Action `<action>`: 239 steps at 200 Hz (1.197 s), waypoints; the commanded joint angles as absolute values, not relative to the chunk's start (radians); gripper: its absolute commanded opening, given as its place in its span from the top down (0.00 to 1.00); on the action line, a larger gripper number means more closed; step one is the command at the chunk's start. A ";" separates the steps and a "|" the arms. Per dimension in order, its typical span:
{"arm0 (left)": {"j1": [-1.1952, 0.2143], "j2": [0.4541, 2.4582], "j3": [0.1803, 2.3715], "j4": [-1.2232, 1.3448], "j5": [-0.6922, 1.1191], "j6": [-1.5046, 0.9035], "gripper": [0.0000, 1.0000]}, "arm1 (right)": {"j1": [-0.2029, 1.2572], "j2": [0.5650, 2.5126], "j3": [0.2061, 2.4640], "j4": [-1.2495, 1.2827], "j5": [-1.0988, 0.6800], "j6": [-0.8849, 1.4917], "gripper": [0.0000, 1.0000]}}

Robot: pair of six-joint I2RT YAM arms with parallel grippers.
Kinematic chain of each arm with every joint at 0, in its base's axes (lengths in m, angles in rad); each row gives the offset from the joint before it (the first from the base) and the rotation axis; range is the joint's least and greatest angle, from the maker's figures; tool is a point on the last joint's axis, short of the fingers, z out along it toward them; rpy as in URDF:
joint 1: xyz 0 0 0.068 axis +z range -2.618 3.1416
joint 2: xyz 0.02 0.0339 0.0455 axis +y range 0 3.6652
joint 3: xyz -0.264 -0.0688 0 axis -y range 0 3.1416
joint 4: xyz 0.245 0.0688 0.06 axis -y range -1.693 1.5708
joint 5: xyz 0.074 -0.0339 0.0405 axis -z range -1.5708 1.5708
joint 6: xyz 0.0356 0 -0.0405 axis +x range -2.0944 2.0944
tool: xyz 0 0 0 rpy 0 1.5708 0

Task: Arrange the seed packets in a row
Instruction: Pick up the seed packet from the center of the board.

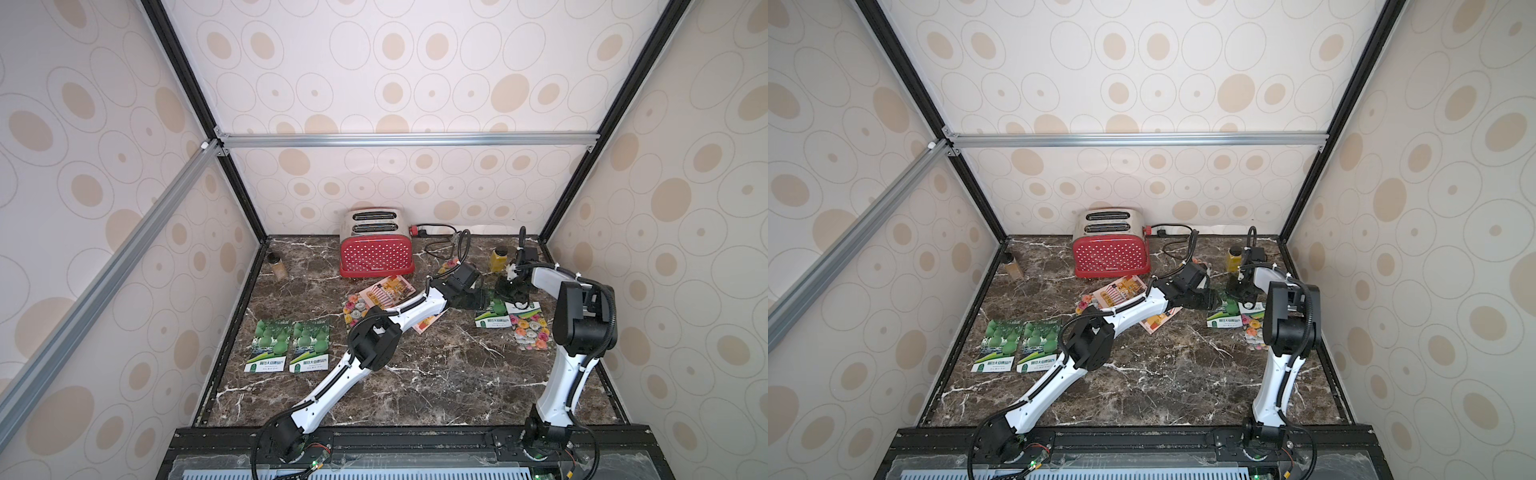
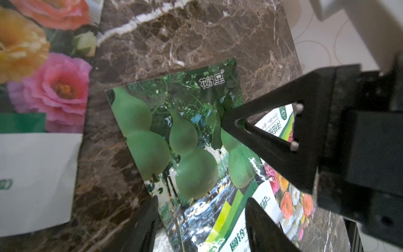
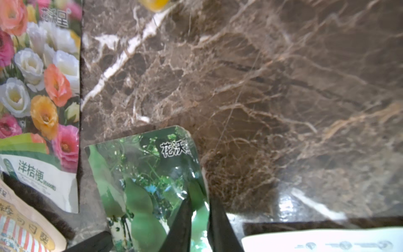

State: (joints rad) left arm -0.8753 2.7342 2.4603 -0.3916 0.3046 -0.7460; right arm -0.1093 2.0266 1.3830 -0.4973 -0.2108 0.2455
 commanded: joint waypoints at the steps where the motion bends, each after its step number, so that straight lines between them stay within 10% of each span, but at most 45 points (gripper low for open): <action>1: -0.881 2.805 2.481 -0.436 0.295 -0.769 0.36 | -0.093 2.006 1.337 -0.560 -0.289 0.241 0.92; 132: -0.796 2.111 1.932 -0.431 0.118 -0.624 0.32 | -0.057 1.575 1.257 -0.665 -0.554 0.263 1.00; 239: -0.492 1.617 1.175 -0.499 -0.050 -0.713 0.39 | 0.436 1.524 1.092 -0.357 -0.698 0.483 1.00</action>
